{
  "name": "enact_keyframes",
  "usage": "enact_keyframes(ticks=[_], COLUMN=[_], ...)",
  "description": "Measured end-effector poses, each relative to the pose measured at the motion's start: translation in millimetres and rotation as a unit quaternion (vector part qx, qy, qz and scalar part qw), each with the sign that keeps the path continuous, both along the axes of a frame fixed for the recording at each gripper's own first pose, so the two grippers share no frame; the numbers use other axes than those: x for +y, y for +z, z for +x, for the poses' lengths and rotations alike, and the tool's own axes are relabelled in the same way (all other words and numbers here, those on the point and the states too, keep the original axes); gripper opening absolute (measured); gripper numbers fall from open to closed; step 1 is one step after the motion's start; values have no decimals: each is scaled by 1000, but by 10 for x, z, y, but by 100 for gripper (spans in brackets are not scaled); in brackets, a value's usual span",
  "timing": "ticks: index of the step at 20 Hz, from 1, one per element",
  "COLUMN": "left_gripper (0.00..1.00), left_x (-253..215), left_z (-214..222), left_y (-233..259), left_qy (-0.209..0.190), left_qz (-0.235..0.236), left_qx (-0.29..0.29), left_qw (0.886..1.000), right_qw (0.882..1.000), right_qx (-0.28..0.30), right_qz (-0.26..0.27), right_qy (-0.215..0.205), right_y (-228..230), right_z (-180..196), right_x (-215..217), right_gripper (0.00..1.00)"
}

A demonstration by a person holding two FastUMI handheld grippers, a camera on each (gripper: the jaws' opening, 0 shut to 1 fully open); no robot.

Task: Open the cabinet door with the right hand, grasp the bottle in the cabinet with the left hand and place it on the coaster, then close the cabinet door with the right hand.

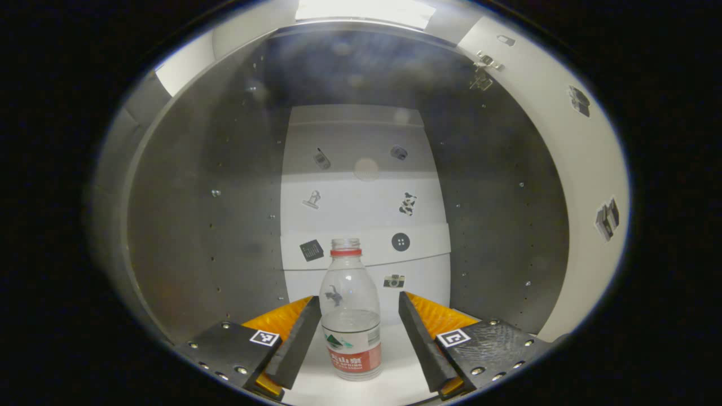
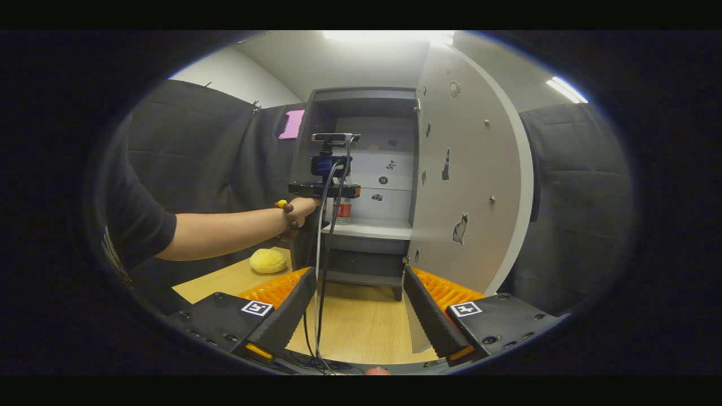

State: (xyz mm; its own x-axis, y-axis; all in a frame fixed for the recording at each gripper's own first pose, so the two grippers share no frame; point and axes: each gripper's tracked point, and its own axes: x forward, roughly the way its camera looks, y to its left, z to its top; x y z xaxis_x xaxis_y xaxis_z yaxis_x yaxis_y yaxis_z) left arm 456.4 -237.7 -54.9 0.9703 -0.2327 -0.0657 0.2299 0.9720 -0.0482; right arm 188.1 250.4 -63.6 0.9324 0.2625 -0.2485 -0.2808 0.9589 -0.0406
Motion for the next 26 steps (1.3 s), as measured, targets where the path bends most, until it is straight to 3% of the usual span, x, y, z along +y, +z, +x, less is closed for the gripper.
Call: enact_keyframes(ticks=[5,6,8,12,17,19,26], left_gripper=[82,86,76,72,75,72,72], left_x=[18,18,8,89,355,532,1193], left_z=[174,188,142,-24,-589,-878,-1911], left_y=[-223,-257,-235,-2,451,539,336], left_qy=[14,14,7,2,-13,-15,-9], left_qz=[-11,-10,-12,-14,-23,-37,-43], left_qx=[27,32,34,15,-22,-29,-9], left_qw=[999,999,999,1000,999,999,999], right_qw=[1000,1000,1000,1000,999,999,999], right_qx=[2,1,-3,-5,-24,-30,-34], right_qz=[2,4,8,16,19,18,29], right_qy=[-6,-8,-11,-13,-9,-5,10], right_y=[-27,-20,2,29,161,209,270], right_z=[96,102,102,52,-87,-155,-377], right_x=[-83,-99,-118,-91,-3,47,223], right_gripper=[98,98,97,98,98,98,98])
